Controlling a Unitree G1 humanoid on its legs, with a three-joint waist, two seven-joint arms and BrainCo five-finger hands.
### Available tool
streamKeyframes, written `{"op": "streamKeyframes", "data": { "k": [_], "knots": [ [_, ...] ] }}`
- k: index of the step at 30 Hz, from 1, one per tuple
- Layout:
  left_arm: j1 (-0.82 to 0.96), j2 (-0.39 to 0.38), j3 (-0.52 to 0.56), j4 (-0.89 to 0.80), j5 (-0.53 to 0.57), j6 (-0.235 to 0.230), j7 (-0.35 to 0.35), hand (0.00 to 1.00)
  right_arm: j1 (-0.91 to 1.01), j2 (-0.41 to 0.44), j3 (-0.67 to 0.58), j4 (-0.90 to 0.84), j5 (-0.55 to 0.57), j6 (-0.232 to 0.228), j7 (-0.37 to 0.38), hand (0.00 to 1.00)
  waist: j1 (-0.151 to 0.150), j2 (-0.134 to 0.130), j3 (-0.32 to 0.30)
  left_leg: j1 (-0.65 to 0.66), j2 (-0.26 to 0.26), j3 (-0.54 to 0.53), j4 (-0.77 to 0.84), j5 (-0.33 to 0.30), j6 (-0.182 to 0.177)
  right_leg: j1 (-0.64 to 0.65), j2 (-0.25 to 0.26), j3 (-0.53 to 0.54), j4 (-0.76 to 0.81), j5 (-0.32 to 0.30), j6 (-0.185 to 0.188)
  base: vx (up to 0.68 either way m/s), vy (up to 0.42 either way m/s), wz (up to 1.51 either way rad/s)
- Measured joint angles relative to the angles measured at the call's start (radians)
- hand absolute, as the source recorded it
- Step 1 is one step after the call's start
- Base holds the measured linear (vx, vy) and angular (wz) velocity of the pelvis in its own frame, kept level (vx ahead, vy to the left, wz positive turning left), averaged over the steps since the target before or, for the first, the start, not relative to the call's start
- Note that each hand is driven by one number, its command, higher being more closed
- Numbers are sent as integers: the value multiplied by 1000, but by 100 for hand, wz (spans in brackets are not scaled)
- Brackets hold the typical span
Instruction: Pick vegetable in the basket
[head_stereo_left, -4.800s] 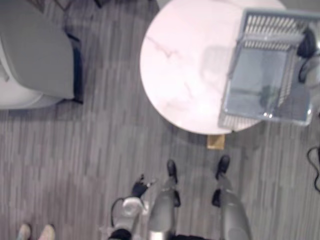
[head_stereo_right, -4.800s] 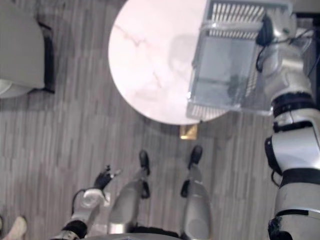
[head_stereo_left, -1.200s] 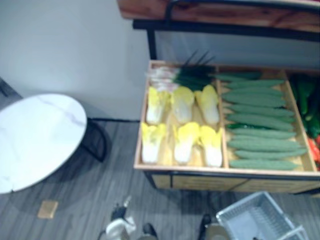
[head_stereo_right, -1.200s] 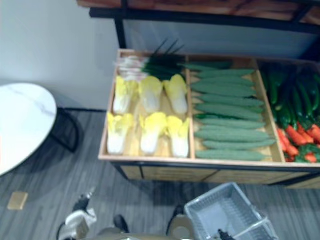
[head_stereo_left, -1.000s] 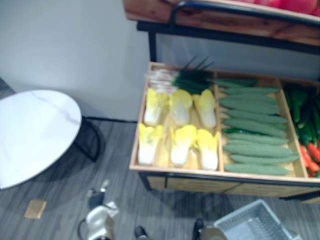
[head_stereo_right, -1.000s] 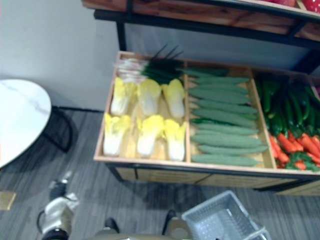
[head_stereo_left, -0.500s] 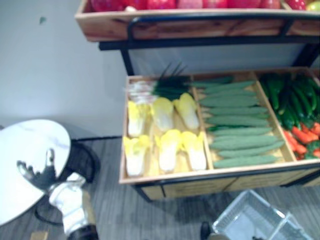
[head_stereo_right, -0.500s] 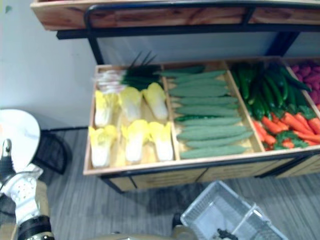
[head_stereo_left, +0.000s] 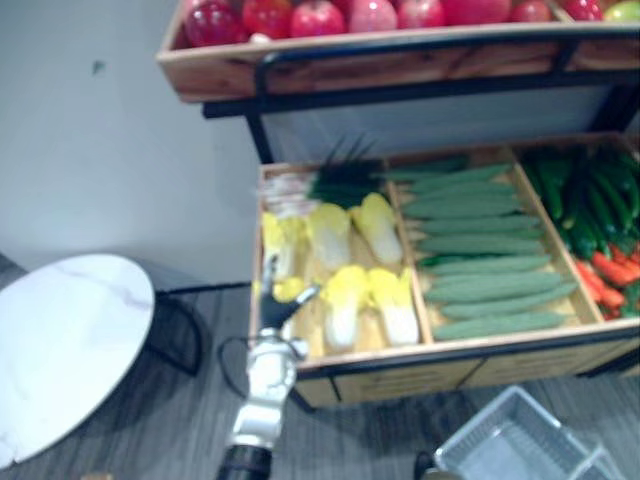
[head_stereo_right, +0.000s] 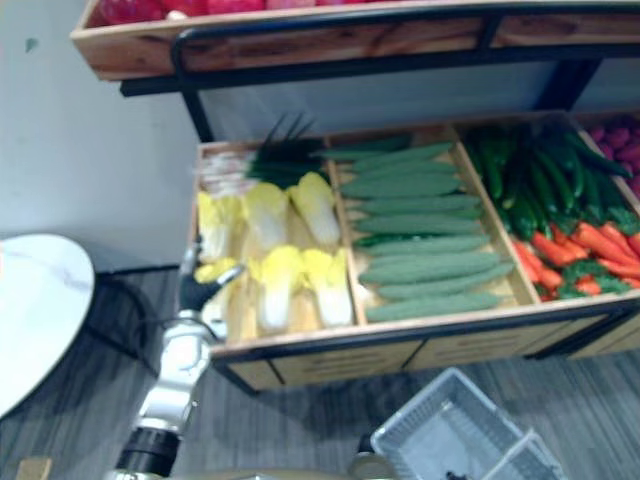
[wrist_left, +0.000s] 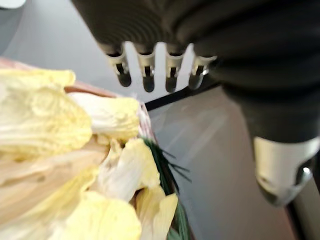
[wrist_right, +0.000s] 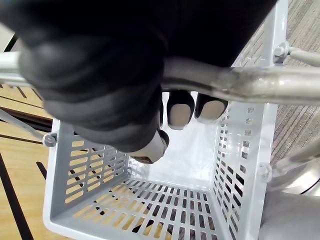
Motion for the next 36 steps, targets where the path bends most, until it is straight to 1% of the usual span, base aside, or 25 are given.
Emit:
{"op": "streamKeyframes", "data": {
  "k": [1, 2, 5, 9, 12, 15, 16, 21, 24, 25, 28, 31, 33, 36],
  "knots": [
    [0, 0, -8, 3, 13, 4, -15, 0, 1, 2, 1, -5, 0, 1, -2, 100, -1, 0, 0, 0, 0, 1, 0, -3, 4, -1, -1, -1, 0, -4, 1, 0, 0, 0],
    [0, 1, -13, 9, 35, 5, -21, 0, 1, 5, 1, -12, 0, 2, -3, 100, -9, 1, 0, 0, 0, 2, 0, -3, 3, -1, 0, -1, 0, -4, 1, 0, 0, 0],
    [-1, -6, -23, 21, 43, 13, -25, 0, 1, 7, 4, -13, -2, 2, -3, 100, -19, 1, -1, -5, 3, 8, 0, -7, -2, -6, -1, 3, 2, -4, 1, 2, -5, -3],
    [-2, -35, -27, 23, 82, 33, -24, 0, 0, 8, 6, -31, -2, 2, -5, 100, -17, 2, -2, -23, 5, 36, 0, -5, -5, -49, -3, 29, 21, 0, -4, 11, -7, -19],
    [-5, -52, -26, 23, 82, 37, -21, 0, 0, 16, 6, -35, -2, 2, -11, 100, -19, 2, -2, -30, 6, 54, 0, -5, -5, -62, -3, 44, 28, 0, -3, 3, -9, -13],
    [-31, -71, -5, 23, 95, 58, -13, 0, 0, 19, 8, -42, -1, 2, -13, 100, -17, -3, 2, -43, 6, 56, 0, -5, -4, -89, -6, 46, 48, -5, 0, -4, -6, -1],
    [-49, -76, 10, 23, 118, 70, -6, 0, 0, 20, 24, -52, 0, 2, -14, 100, -18, -8, 5, -54, 5, 57, 0, -3, -1, -110, -10, 45, 69, -17, 0, -31, -15, 3],
    [-88, -79, 25, 23, 121, 80, 27, 0, -5, 27, 61, -98, 0, 1, -26, 100, -15, -18, 33, -82, 3, 73, 0, -7, 6, -174, -20, 49, 143, -50, 1, -37, -6, -1],
    [-104, -84, 49, 26, 122, 104, 39, 0, -7, 28, 82, -132, 0, 0, -37, 100, -17, -15, 46, -107, 2, 88, 0, -4, 6, -217, -20, 62, 162, -54, 0, 12, 3, -12],
    [-118, -87, 51, 37, 122, 113, 48, 0, -10, 30, 82, -143, 0, 0, -39, 100, -16, -14, 63, -106, 2, 94, 0, -2, 3, -220, -19, 67, 163, -55, 0, 30, 6, -15],
    [-137, -97, 53, 52, 126, 120, 60, 0, -18, 30, 82, -154, 1, 1, -42, 100, -16, -7, 89, -108, 2, 107, 0, -2, 3, -234, -19, 75, 179, -68, 2, 35, 10, -7],
    [-164, -100, 51, 84, 159, 126, 62, 0, -19, 35, 83, -166, 5, 0, -47, 100, -18, -6, 97, -124, 2, 108, 0, -2, 3, -264, -21, 71, 211, -90, 2, 45, 5, 4],
    [-188, -104, 55, 124, 159, 138, 62, 0, -32, 34, 83, -171, 6, -5, -53, 100, -18, -3, 120, -120, 3, 114, 1, -2, 3, -269, -23, 70, 231, -107, 3, 57, 7, 3],
    [-203, -103, 68, 154, 160, 142, 64, 0, -56, 33, 84, -172, 6, -6, -60, 100, -17, -3, 132, -127, 1, 139, 1, -3, 2, -300, -22, 83, 259, -122, 0, 33, 5, -10]
  ]
}}
